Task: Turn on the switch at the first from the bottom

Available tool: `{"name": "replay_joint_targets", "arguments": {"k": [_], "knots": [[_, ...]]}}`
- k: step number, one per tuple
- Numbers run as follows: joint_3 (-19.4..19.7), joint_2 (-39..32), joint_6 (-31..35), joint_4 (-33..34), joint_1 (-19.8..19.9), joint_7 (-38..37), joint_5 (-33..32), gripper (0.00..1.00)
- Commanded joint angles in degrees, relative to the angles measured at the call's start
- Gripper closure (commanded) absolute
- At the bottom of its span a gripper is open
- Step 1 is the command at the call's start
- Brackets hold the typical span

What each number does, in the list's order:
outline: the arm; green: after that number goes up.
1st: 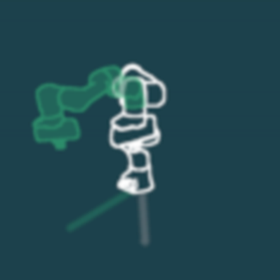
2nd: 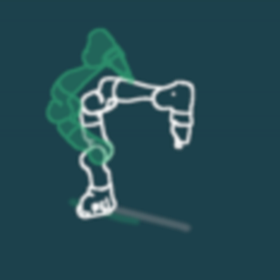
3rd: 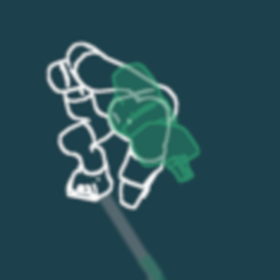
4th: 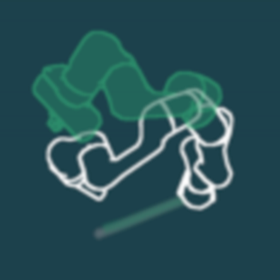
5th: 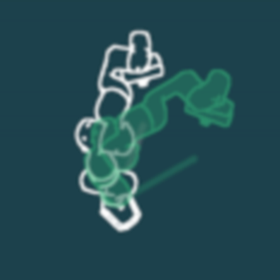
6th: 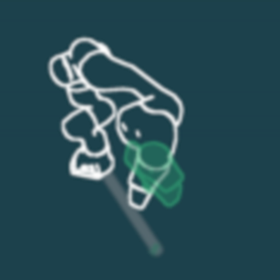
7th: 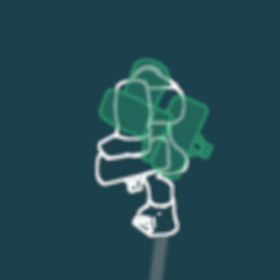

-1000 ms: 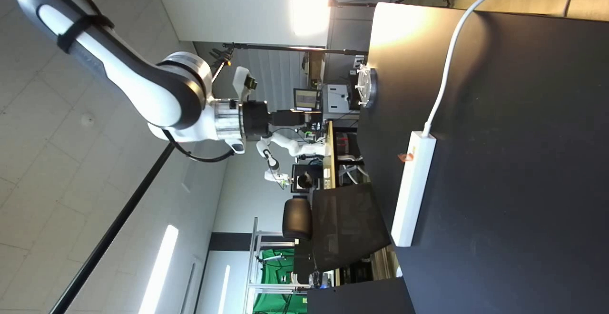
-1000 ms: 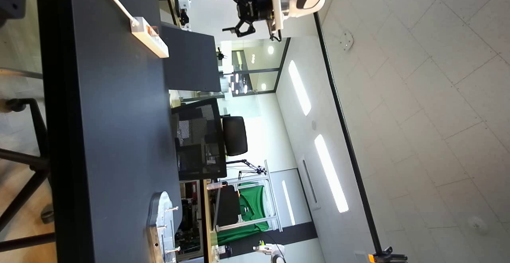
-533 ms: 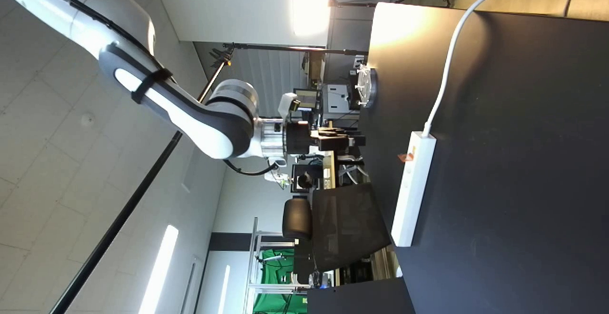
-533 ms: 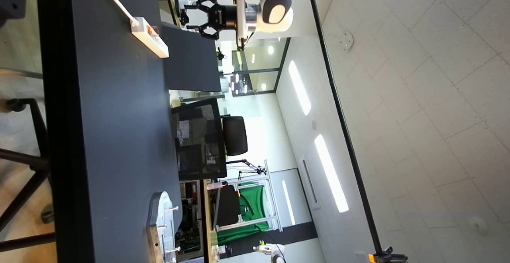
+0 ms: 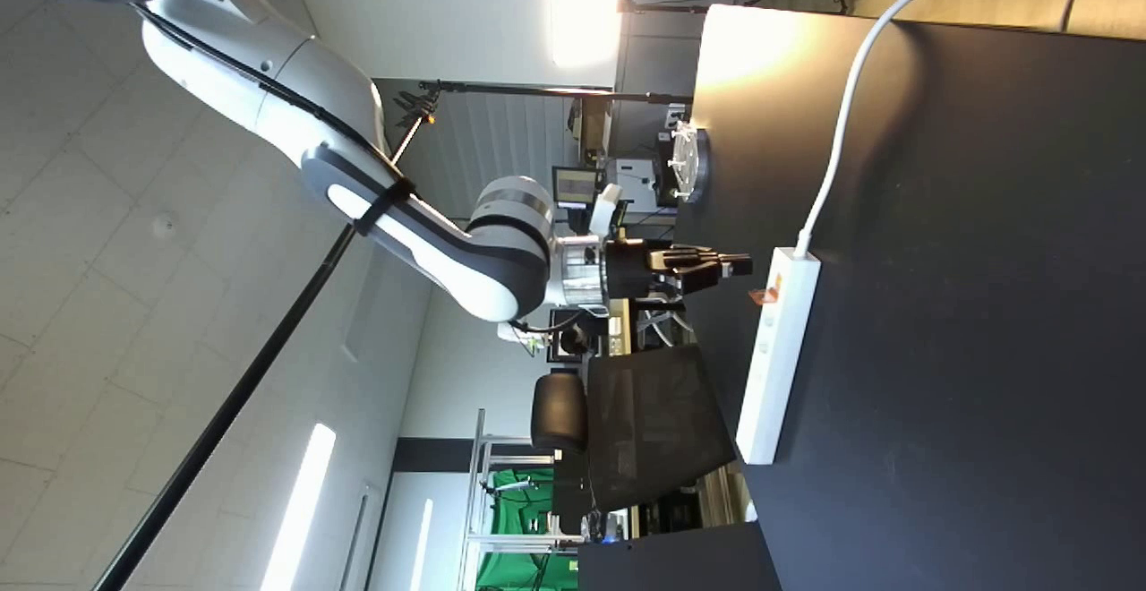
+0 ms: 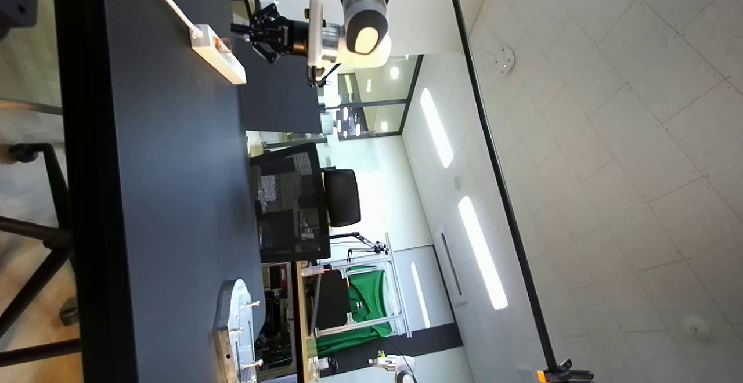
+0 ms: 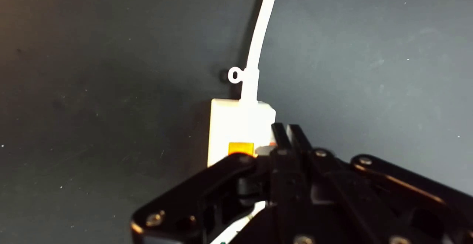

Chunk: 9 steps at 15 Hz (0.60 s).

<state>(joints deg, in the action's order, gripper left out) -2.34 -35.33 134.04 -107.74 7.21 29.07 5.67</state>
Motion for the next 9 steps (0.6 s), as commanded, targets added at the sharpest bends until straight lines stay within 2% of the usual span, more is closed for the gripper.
{"name": "replay_joint_targets", "arguments": {"k": [1, 9], "knots": [[-1.31, -4.16, -2.42, 5.52, 1.61, -2.05, 0.31, 1.0], [-2.26, -8.42, -2.3, 9.74, 2.78, -1.77, 0.12, 1.0]]}}
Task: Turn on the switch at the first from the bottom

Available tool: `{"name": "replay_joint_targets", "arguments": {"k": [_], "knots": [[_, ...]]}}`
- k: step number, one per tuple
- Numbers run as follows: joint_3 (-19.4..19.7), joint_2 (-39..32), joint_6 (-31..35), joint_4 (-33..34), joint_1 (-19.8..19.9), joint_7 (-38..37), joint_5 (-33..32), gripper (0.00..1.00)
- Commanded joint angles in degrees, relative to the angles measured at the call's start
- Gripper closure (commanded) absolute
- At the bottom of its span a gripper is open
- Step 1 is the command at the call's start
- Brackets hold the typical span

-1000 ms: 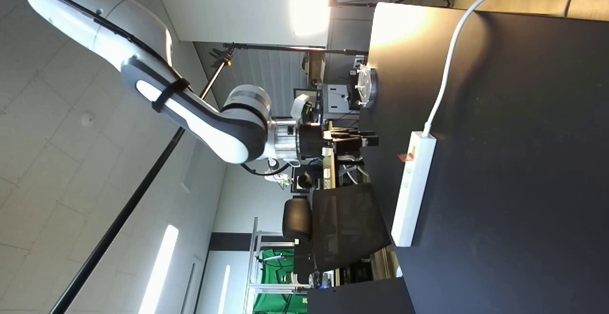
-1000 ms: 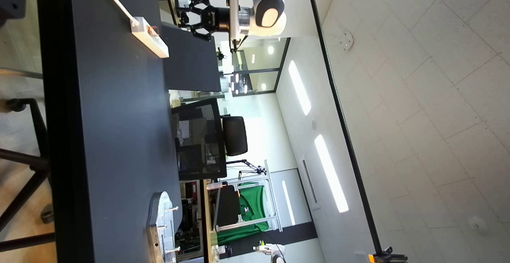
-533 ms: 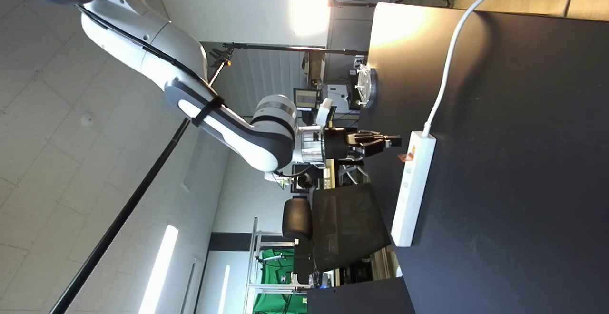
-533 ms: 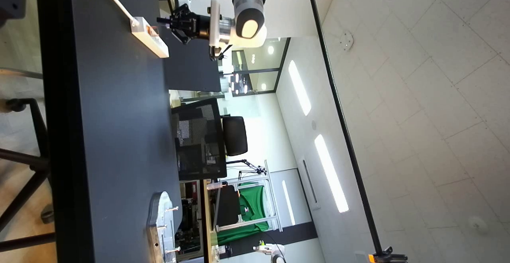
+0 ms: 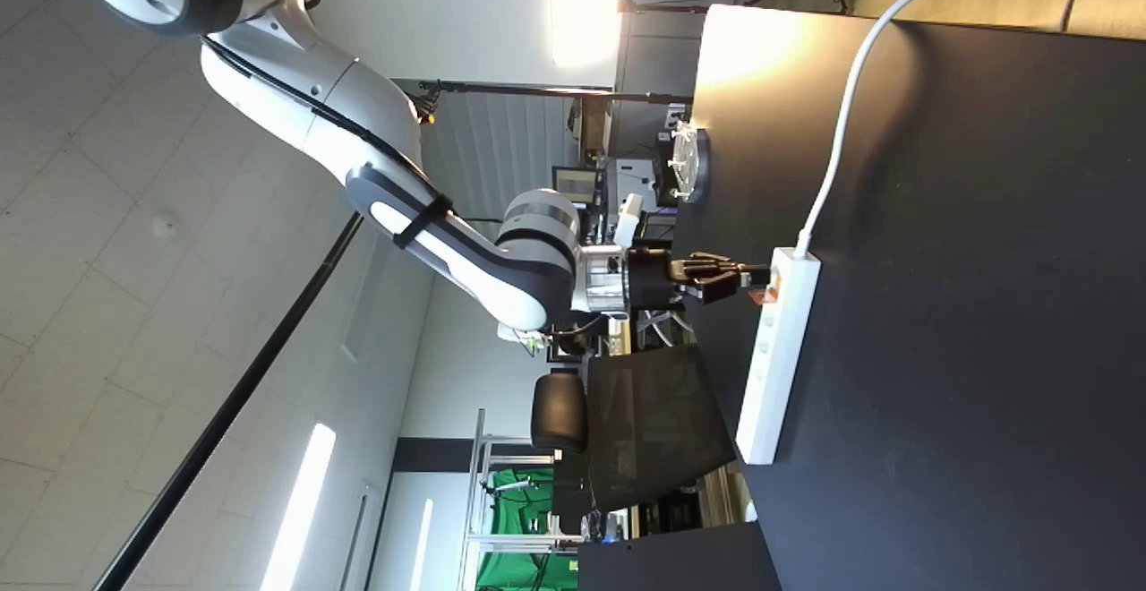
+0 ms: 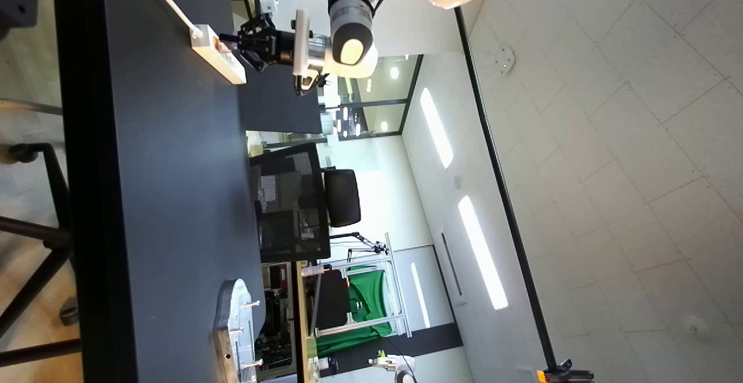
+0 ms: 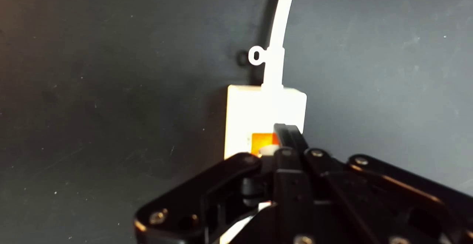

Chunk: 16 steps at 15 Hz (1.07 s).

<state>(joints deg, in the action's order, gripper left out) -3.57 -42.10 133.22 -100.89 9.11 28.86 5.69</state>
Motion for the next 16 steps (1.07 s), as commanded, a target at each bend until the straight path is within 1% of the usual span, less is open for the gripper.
{"name": "replay_joint_targets", "arguments": {"k": [1, 12, 16], "knots": [[-1.12, -2.0, -1.25, 3.16, 0.89, -1.56, 0.06, 1.0], [-1.36, -3.83, 0.94, 3.98, 0.58, -1.7, -0.65, 1.0], [-0.5, -3.54, 1.88, 2.61, -1.04, -2.62, -2.53, 1.0]]}}
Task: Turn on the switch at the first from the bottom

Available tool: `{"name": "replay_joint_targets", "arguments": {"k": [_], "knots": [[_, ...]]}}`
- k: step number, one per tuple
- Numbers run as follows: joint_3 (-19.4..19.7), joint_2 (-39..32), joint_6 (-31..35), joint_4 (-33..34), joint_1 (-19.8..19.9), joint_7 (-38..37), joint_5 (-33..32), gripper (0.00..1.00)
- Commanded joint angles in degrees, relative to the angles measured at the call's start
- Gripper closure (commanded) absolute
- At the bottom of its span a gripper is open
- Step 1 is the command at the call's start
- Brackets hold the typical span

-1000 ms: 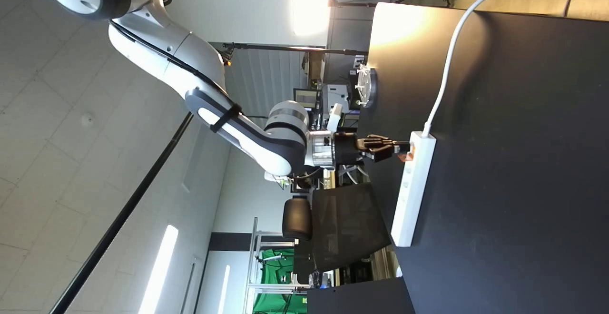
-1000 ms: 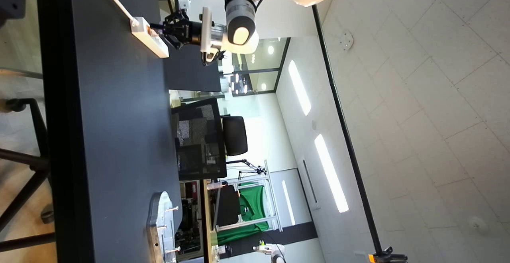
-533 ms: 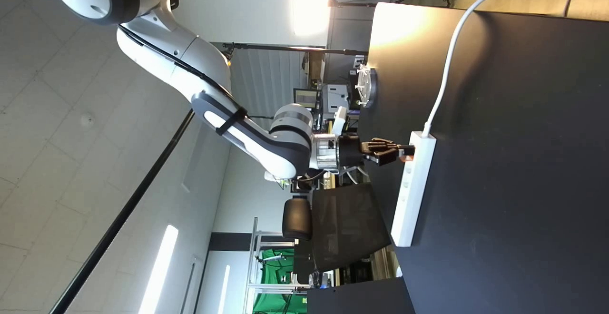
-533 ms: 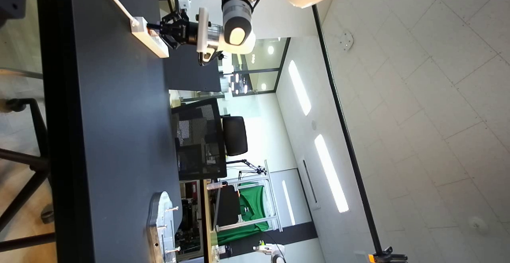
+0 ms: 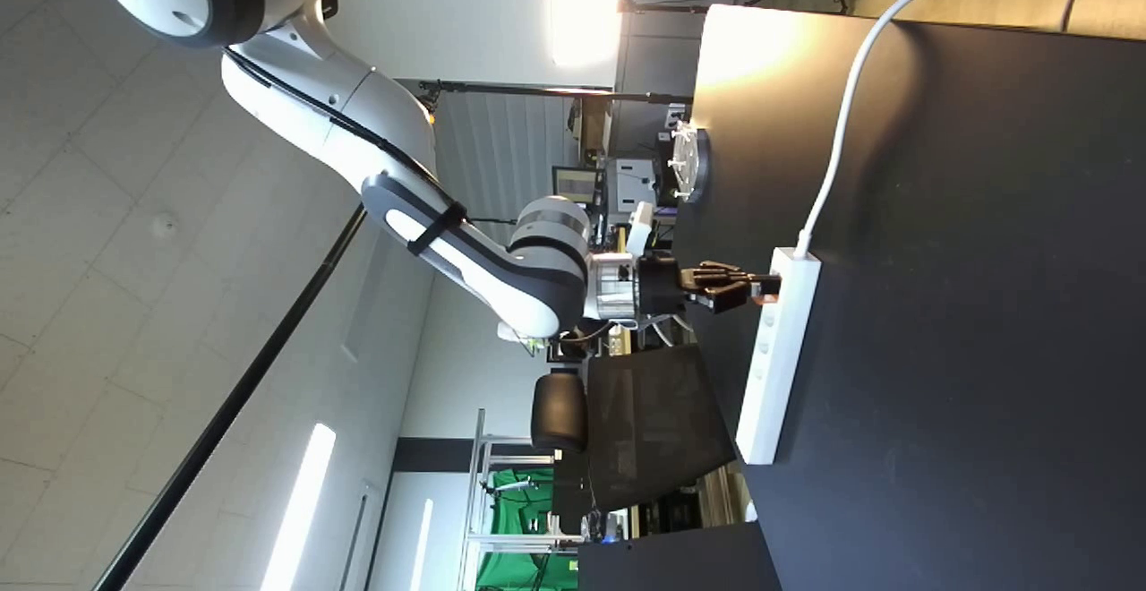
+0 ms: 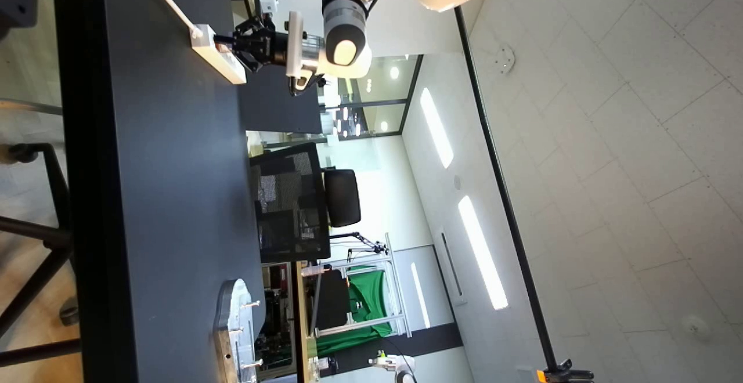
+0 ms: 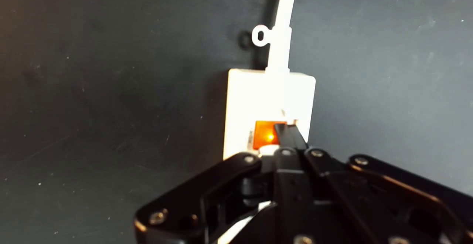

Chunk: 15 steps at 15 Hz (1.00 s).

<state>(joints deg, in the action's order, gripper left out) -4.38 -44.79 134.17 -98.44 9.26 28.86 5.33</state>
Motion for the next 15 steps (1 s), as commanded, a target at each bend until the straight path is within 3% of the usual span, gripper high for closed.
{"name": "replay_joint_targets", "arguments": {"k": [1, 11, 15], "knots": [[0.58, -0.7, 1.45, -0.33, -1.71, -2.81, -3.03, 1.0], [4.99, 4.13, 10.4, -9.5, -9.86, -11.58, -16.87, 1.0], [3.64, 9.53, 5.07, -11.54, -10.73, -12.64, -16.45, 1.0]]}}
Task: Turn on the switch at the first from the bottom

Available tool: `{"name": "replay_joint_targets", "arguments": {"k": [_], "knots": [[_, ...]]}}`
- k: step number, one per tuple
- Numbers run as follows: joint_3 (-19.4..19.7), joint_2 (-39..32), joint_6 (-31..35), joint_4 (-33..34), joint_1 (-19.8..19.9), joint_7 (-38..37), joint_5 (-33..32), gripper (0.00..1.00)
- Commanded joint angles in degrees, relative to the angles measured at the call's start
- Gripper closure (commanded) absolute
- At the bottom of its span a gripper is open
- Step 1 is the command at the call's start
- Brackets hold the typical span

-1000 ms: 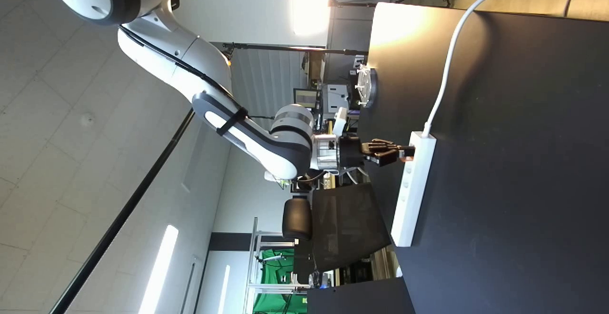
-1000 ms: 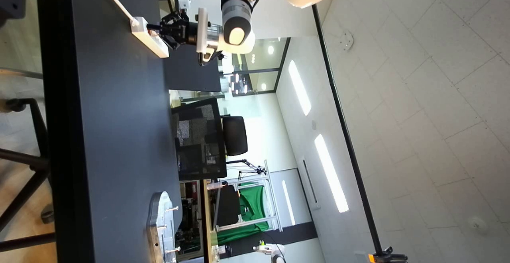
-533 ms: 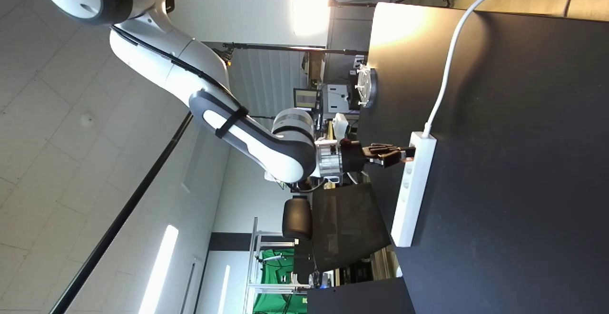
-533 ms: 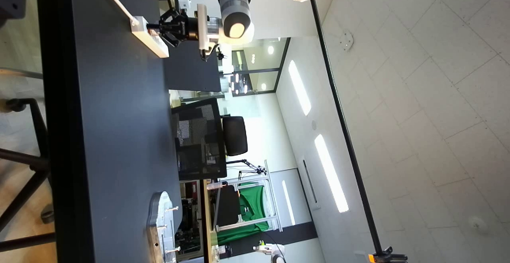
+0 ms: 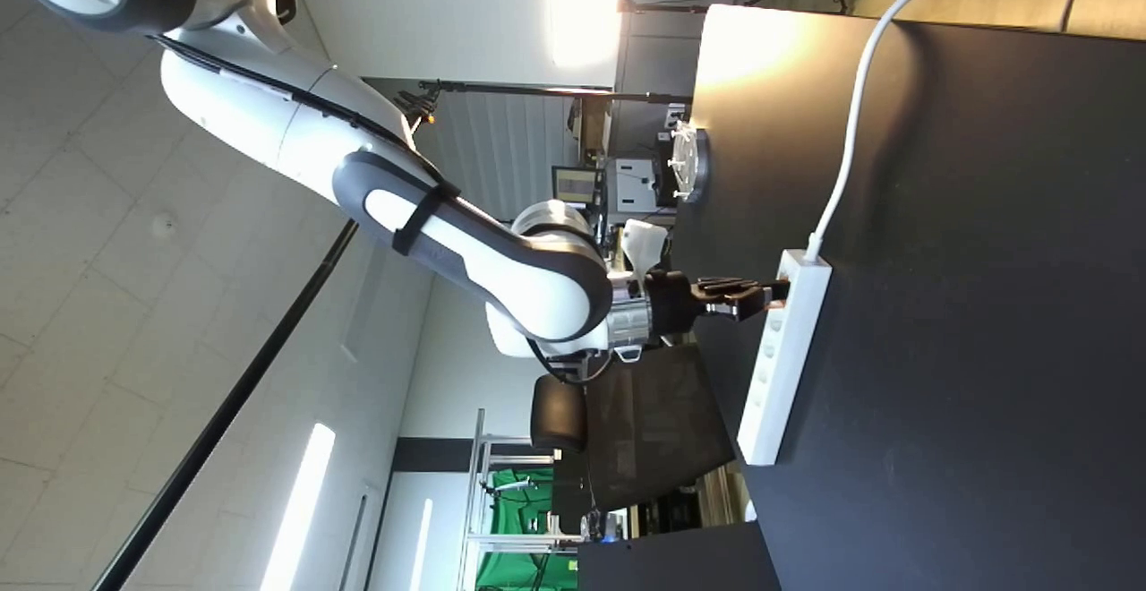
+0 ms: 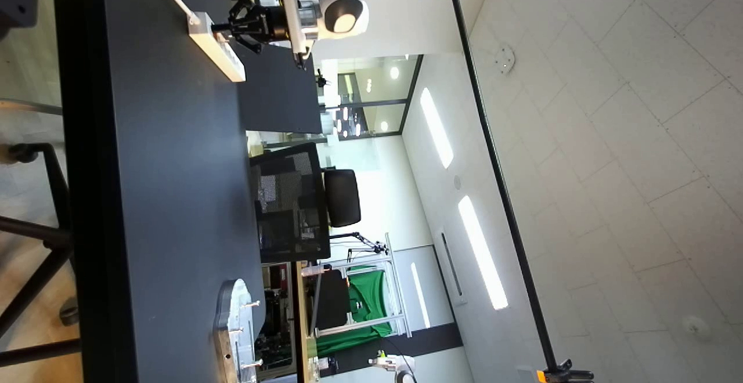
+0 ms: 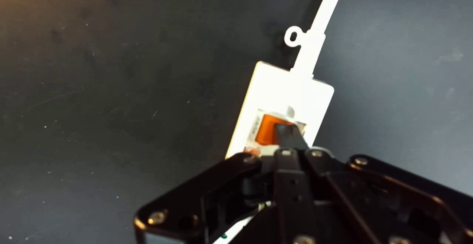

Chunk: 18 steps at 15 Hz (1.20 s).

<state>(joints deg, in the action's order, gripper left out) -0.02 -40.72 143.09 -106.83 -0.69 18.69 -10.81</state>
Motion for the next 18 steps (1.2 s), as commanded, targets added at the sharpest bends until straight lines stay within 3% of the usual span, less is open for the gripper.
{"name": "replay_joint_targets", "arguments": {"k": [1, 5, 6, 8, 11, 12, 13, 16, 18], "knots": [[-0.98, 7.17, -6.06, -3.31, -1.06, -2.45, -0.18, 1.0], [0.02, 16.67, -16.14, -3.13, -3.86, -5.1, -3.26, 1.0], [0.42, 19.16, -20.55, -2.95, -4.77, -5.57, -5.41, 0.74], [0.1, 22.72, -28.13, -2.45, -5.34, -5.31, -9.06, 0.69], [-0.95, 26.6, -37.53, -2.83, -4.72, -2.25, -11.87, 0.48], [-1.6, 24.12, -34.54, -0.86, -4.07, -2.71, -10.14, 0.4], [-1.74, 24.94, -35.52, -0.99, -4.01, -2.55, -10.25, 0.59], [-1.89, 24.29, -34.87, -1.01, -3.91, -2.53, -10.23, 0.41], [-1.88, 23.82, -34.74, -1.0, -3.9, -2.53, -10.23, 0.4]]}}
